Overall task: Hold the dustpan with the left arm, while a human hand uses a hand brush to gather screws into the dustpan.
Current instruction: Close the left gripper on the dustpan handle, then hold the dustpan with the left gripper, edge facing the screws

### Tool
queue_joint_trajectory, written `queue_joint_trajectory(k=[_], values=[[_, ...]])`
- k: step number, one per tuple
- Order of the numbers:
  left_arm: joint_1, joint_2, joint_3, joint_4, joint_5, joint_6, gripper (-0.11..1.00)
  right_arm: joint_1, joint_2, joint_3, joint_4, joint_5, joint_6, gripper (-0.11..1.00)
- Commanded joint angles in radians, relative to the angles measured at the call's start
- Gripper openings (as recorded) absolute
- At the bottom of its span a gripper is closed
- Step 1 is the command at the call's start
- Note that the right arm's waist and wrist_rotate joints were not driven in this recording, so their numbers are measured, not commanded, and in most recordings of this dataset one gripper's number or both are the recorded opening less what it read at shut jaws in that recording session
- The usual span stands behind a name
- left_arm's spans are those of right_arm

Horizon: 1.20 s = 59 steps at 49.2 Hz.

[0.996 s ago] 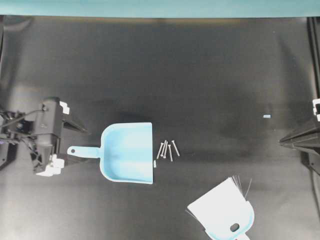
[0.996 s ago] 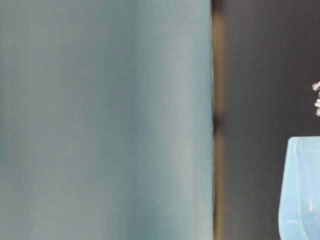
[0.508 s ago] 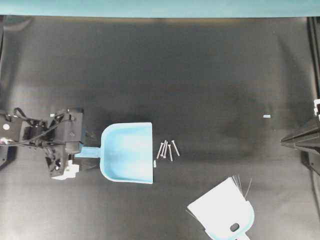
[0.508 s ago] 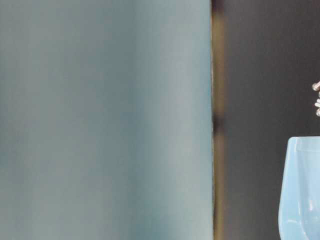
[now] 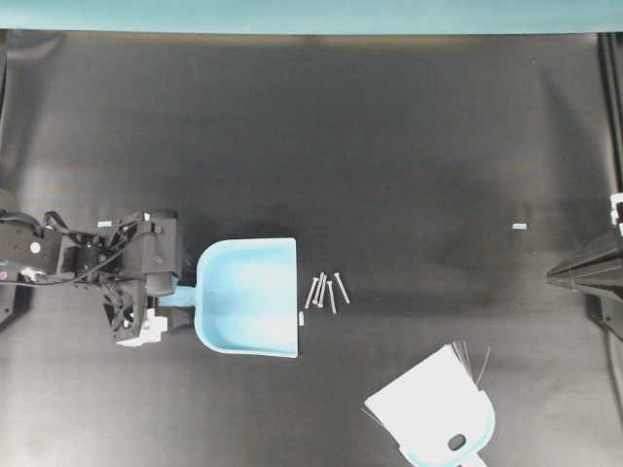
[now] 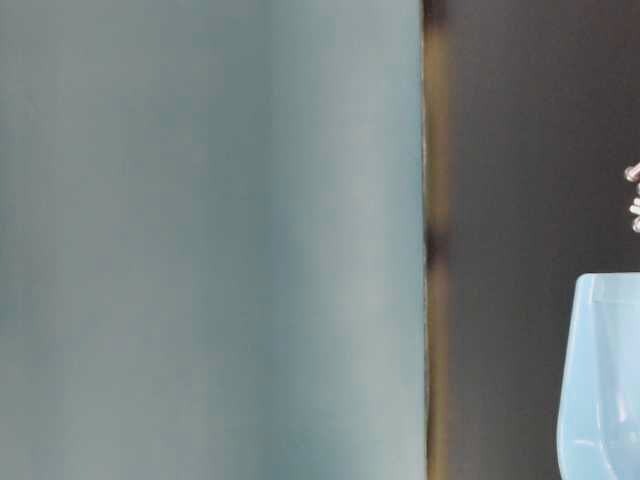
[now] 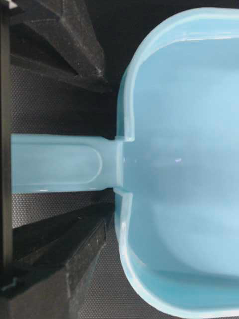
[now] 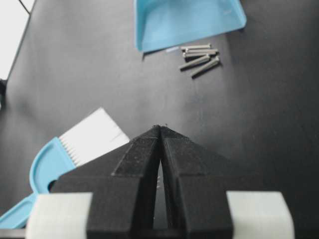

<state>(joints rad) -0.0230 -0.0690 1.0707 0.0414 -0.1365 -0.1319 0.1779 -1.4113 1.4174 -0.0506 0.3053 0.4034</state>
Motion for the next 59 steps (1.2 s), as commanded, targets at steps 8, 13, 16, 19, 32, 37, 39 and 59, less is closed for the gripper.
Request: queue_joint_trajectory(k=[8,13,16,19,32,37,39,59], values=[[-0.003,-0.002,-0.015,0.003,-0.006,-0.011,0.81,0.0,0.005,0.012,0.002,-0.021,0.0,0.0],[-0.008,-0.005,-0.011,0.003,-0.011,-0.029,0.59,0.0,0.005,0.028,-0.012,-0.028,0.0,0.0],[-0.009,-0.005,-0.005,0.003,-0.017,-0.032,0.39,0.0,0.003,0.034,-0.025,-0.026,0.0,0.0],[-0.008,-0.005,0.003,0.002,-0.028,-0.032,0.29,0.0,0.003,0.043,-0.032,-0.017,0.0,0.0],[-0.017,-0.037,0.044,0.003,-0.155,-0.026,0.29,0.0,0.003,0.091,-0.044,0.118,0.0,0.0],[-0.017,-0.051,0.052,0.003,-0.187,-0.029,0.29,0.002,-0.005,0.087,-0.04,0.161,0.0,0.0],[-0.017,-0.057,0.049,0.002,-0.186,-0.032,0.29,0.002,-0.017,0.081,-0.032,0.161,0.0,0.0],[-0.043,-0.137,0.031,0.003,-0.132,-0.038,0.29,0.002,-0.101,0.02,0.288,-0.051,0.0,0.0]])
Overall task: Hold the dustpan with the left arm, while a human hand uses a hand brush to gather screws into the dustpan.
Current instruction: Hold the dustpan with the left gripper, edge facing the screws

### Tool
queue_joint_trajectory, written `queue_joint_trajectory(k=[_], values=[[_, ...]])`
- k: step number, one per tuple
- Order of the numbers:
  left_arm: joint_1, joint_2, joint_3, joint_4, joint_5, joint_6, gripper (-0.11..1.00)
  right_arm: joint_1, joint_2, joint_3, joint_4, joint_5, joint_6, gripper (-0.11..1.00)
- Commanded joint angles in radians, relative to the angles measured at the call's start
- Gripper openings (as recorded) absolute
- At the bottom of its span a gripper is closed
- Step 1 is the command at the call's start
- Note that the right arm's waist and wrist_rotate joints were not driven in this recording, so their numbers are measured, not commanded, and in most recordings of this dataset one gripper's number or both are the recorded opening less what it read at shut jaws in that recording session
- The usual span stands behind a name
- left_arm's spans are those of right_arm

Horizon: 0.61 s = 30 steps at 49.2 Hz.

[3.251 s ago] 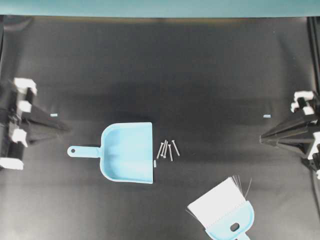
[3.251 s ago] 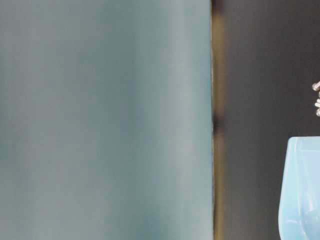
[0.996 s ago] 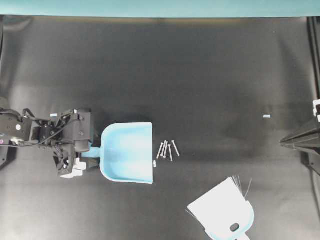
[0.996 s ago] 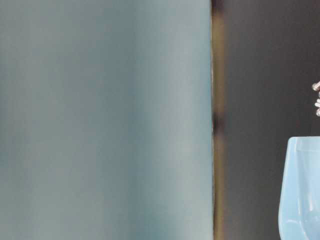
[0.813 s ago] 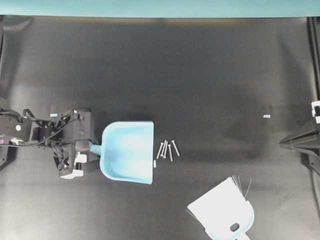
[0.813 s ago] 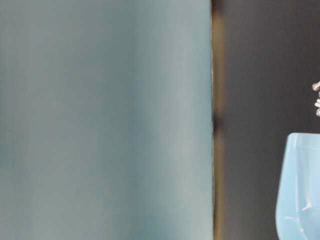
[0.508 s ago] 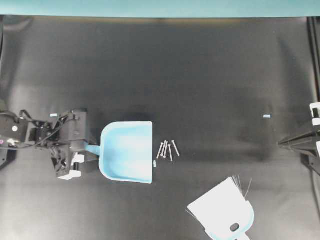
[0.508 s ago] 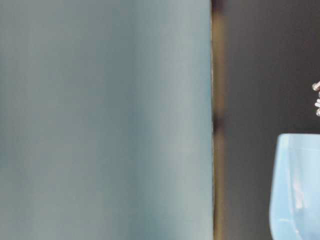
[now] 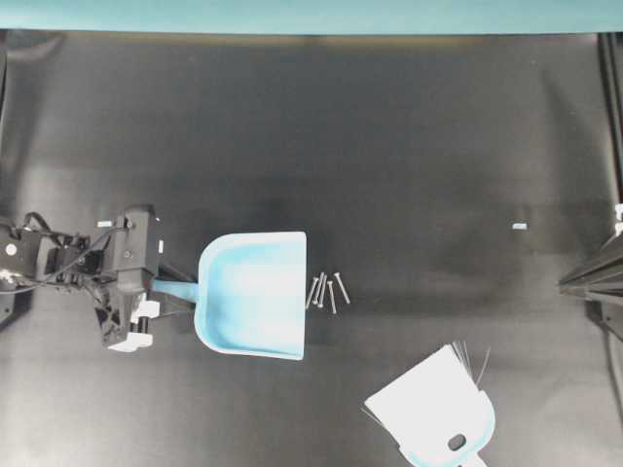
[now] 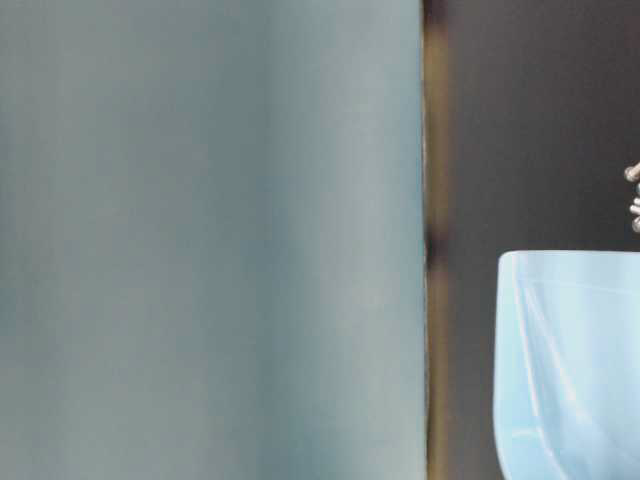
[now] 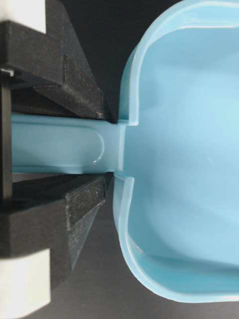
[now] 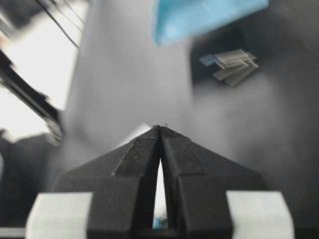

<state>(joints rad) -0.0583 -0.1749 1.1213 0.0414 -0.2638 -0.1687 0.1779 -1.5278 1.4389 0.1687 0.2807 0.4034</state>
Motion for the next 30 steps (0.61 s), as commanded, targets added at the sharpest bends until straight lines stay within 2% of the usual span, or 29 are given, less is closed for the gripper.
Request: queue_joint_trajectory(k=[1,14,20,30], values=[[-0.009,-0.035,-0.021,0.003,-0.003,-0.002,0.29,0.0,0.017,0.002,0.078,-0.031,0.0,0.0],[-0.009,-0.078,-0.037,0.003,0.1,-0.003,0.29,0.0,0.051,0.084,0.086,-0.11,0.0,0.0],[-0.009,-0.08,-0.054,0.002,0.173,-0.003,0.29,0.0,0.049,0.087,0.086,-0.115,0.002,0.0],[-0.006,-0.092,-0.046,0.003,0.213,0.0,0.29,0.0,0.048,0.087,0.086,-0.115,0.0,0.0]])
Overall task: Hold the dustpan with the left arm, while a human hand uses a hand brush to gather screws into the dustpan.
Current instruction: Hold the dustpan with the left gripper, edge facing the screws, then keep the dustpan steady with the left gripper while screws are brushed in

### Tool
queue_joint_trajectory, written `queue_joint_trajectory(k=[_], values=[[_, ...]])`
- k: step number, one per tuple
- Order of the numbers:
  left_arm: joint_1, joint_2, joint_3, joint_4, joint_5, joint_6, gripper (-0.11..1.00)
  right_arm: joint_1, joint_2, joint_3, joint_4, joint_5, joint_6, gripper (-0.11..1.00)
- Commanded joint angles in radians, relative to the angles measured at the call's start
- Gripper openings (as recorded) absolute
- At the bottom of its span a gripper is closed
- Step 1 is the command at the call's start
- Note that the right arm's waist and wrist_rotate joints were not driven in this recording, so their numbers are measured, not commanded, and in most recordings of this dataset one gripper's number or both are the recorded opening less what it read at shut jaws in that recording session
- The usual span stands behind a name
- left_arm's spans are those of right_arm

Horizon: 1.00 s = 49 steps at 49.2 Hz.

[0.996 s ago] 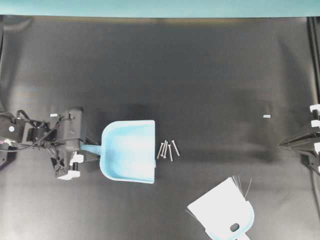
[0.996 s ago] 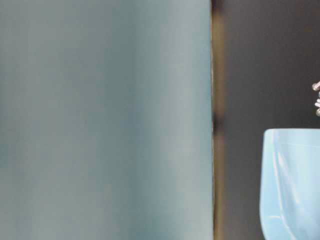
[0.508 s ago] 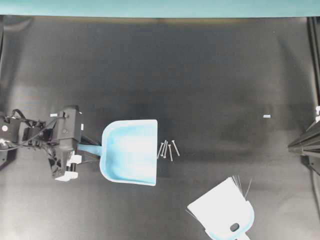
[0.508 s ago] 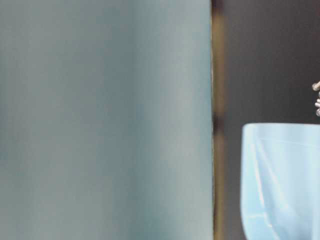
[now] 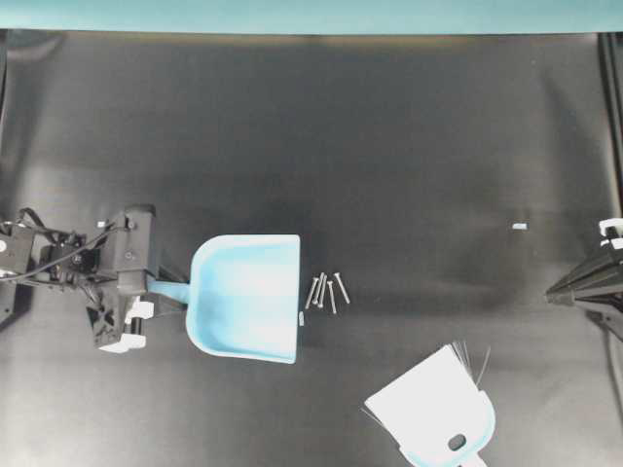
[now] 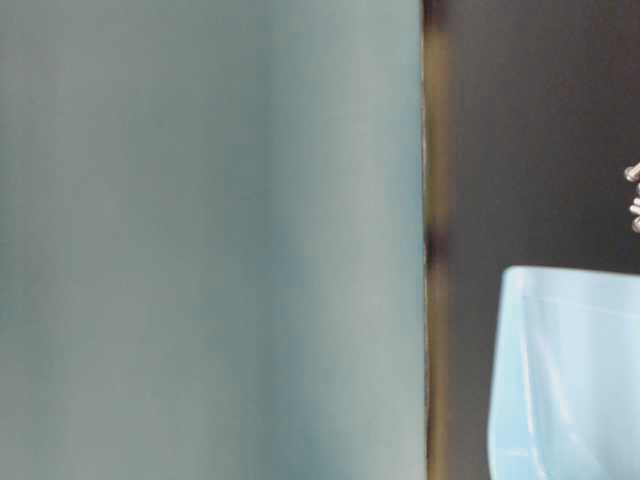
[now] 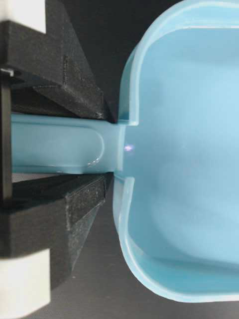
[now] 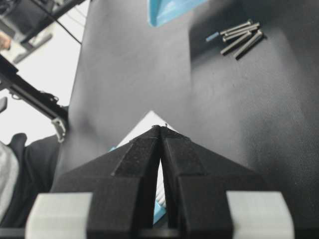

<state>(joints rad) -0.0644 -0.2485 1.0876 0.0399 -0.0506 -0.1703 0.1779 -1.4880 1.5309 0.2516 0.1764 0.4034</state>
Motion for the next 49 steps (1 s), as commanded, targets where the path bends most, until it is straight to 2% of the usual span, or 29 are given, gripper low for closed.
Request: queue_joint_trajectory(k=[1,30,49], values=[[0.002,-0.02,-0.012,0.005,0.002,0.002,0.29,0.0,0.008,-0.005,0.003,-0.011,0.0,0.0],[0.057,-0.011,-0.008,0.005,0.043,0.015,0.29,0.0,0.005,-0.005,0.003,-0.009,0.0,0.0],[0.071,0.091,-0.103,0.005,0.173,0.038,0.29,0.0,0.005,-0.005,0.003,-0.011,0.0,0.0]])
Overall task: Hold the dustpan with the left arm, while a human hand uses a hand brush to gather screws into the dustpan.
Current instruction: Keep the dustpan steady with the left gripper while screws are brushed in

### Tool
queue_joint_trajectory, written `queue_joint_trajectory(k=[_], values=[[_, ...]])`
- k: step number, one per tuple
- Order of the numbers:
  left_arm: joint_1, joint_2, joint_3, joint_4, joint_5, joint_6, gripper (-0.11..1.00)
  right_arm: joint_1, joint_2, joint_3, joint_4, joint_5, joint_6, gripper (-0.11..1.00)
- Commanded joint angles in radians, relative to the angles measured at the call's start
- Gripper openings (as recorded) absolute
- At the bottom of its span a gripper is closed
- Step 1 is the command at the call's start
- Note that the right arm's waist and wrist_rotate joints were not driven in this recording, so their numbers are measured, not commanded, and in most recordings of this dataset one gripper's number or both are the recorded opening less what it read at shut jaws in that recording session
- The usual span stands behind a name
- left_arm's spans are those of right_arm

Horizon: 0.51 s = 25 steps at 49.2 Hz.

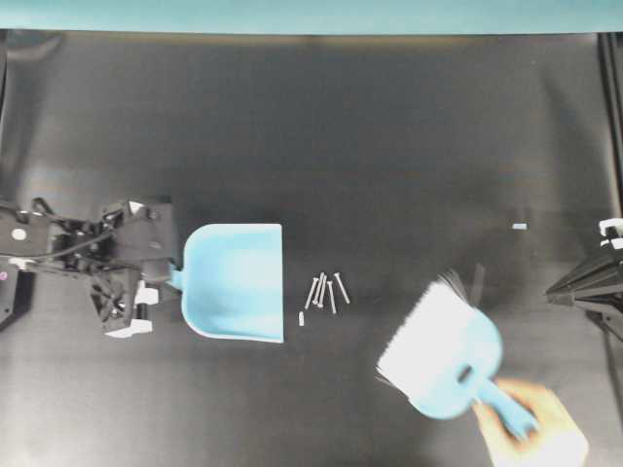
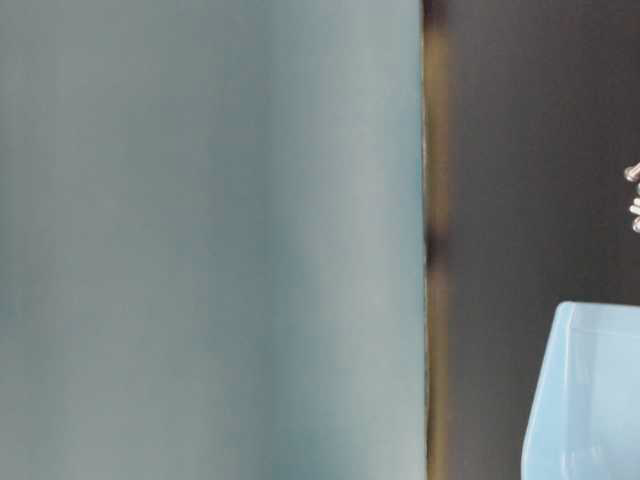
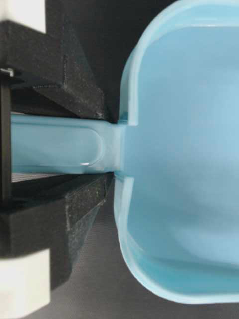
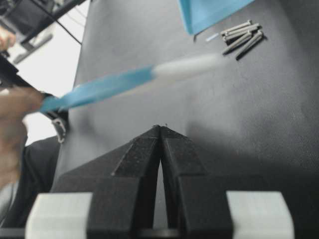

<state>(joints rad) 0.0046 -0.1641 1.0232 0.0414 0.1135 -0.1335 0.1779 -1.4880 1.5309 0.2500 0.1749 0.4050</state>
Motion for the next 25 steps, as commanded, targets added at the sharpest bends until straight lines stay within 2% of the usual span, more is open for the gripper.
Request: queue_joint_trajectory(k=[1,25], values=[[0.002,0.009,-0.044,0.003,0.015,0.005,0.29,0.0,0.005,-0.005,0.005,-0.008,0.0,0.0],[0.0,0.066,-0.112,0.003,0.091,0.005,0.29,0.0,0.005,-0.005,0.005,-0.008,-0.002,0.0]])
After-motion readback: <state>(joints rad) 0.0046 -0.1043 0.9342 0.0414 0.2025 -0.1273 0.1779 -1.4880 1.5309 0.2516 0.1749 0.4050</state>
